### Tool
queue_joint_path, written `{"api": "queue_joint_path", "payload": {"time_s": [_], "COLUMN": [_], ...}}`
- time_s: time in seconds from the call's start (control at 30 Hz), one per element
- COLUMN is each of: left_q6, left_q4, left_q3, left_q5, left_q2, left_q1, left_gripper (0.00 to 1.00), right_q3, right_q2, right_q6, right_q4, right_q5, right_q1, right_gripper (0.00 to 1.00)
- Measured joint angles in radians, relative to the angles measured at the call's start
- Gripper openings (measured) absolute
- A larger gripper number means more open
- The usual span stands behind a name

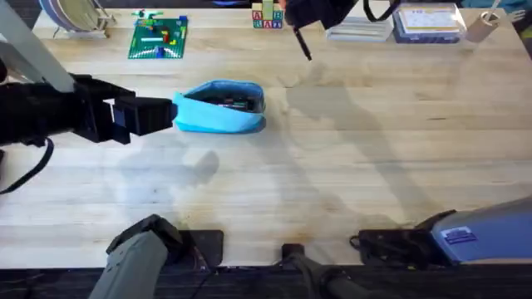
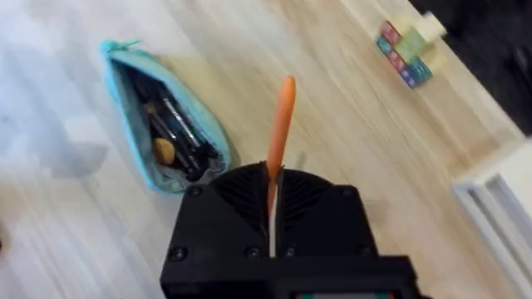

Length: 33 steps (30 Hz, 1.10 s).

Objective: Unzip the bag, pick up the pens from the table one at a time and place them inside, then zip the bag closed.

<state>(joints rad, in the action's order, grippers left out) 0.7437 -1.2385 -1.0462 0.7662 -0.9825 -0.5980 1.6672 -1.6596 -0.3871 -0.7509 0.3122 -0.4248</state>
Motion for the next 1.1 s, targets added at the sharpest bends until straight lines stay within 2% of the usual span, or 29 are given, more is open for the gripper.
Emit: {"api": "queue_joint_path", "payload": {"time_s": [0.17, 0.2, 0.33, 0.77, 1.1], "left_q6": [0.0, 0.0, 0.0, 0.0, 0.0], "left_q4": [0.0, 0.0, 0.0, 0.0, 0.0], "left_q3": [0.0, 0.0, 0.0, 0.0, 0.0], "left_q5": [0.0, 0.0, 0.0, 0.0, 0.0], "left_q2": [0.0, 0.0, 0.0, 0.0, 0.0], "left_q1": [0.0, 0.0, 0.0, 0.0, 0.0], "left_gripper": [0.995, 0.995, 0.994, 0.995, 0.993], "right_q3": [0.0, 0.0, 0.0, 0.002, 0.002], "right_q2": [0.0, 0.0, 0.0, -0.027, -0.132], "right_q6": [-0.135, -0.181, -0.213, -0.378, -0.453], "right_q4": [0.0, 0.002, 0.003, 0.004, 0.006], "right_q5": [0.139, 0.212, 0.277, 0.322, 0.322], "right_q1": [0.0, 0.0, -0.005, -0.144, -0.17], "right_gripper": [0.032, 0.032, 0.032, 0.032, 0.032]}}
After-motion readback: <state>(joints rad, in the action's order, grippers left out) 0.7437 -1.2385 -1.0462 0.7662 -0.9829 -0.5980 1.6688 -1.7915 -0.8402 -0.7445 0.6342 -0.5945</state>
